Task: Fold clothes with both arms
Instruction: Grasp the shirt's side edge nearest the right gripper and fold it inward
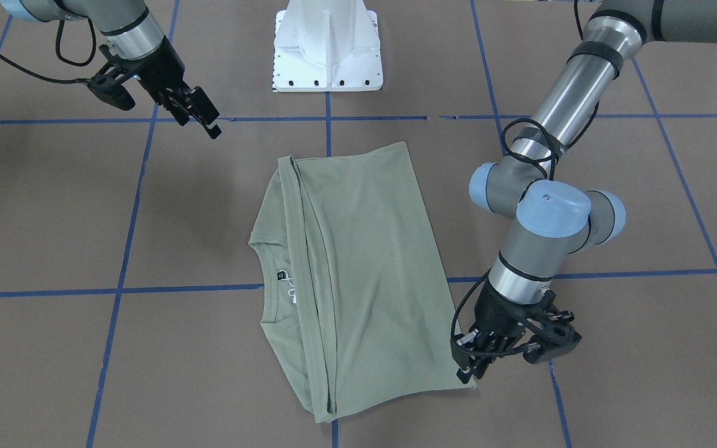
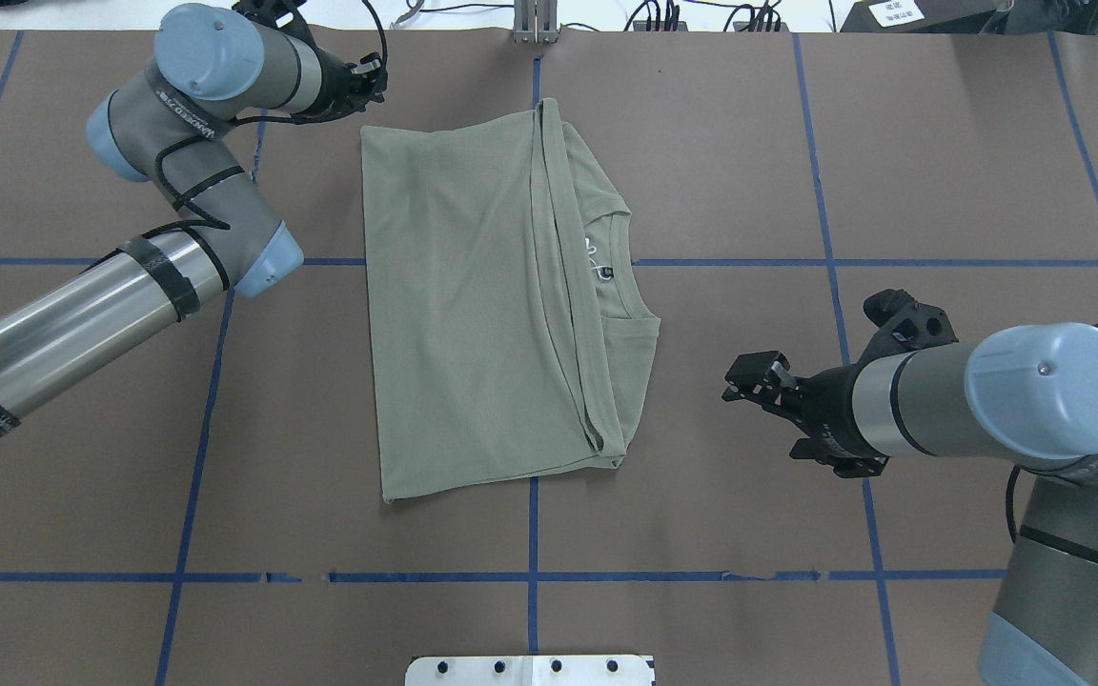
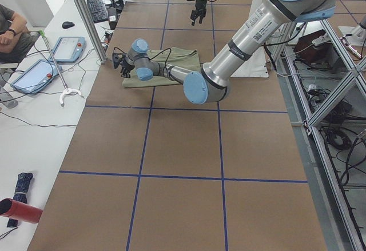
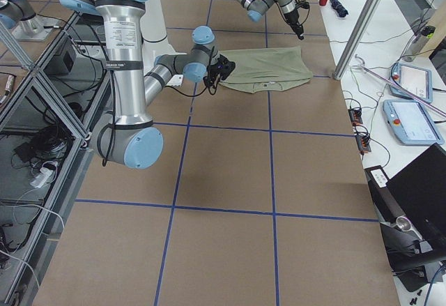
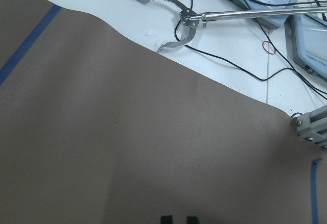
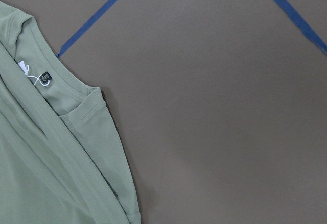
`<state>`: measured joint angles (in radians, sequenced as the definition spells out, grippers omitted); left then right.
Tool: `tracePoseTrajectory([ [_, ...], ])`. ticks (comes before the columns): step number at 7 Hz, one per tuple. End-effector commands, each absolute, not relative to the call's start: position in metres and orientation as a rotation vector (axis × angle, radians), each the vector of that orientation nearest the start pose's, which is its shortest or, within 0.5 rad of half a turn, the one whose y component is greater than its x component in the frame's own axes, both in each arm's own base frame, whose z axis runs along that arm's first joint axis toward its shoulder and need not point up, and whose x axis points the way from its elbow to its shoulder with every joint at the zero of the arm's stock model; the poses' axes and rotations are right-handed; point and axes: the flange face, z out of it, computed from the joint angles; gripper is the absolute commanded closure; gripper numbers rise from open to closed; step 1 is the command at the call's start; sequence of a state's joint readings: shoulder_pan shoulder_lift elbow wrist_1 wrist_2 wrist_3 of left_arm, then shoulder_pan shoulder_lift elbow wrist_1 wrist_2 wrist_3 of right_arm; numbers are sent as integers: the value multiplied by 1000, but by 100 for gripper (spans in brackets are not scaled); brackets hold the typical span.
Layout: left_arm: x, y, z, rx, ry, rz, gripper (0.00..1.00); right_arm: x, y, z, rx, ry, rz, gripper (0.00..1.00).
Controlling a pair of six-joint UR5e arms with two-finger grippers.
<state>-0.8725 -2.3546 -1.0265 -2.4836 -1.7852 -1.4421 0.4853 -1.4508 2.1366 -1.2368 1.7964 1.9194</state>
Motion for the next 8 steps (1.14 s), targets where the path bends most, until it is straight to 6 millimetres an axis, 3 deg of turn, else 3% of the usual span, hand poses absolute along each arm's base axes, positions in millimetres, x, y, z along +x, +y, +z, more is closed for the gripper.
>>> tracePoseTrajectory([
  [1,397,-625,318,306,1236,-415,39,-434,-353,280,-67,-1000,502,0],
  [2,377,-597,326,309,1258,-400,39,-463,-366,254,-35,-940,420,0],
  [3,364,-580,332,311,1266,-393,39,-489,-378,241,7,-888,310,0],
  [6,358,-567,349,279,1259,-387,38,-553,-400,212,84,-771,-71,1],
  [7,358,-567,351,275,1257,-388,38,-571,-402,213,102,-721,-186,1],
  [8,357,-565,357,270,1250,-391,38,-577,-397,222,103,-694,-250,1],
])
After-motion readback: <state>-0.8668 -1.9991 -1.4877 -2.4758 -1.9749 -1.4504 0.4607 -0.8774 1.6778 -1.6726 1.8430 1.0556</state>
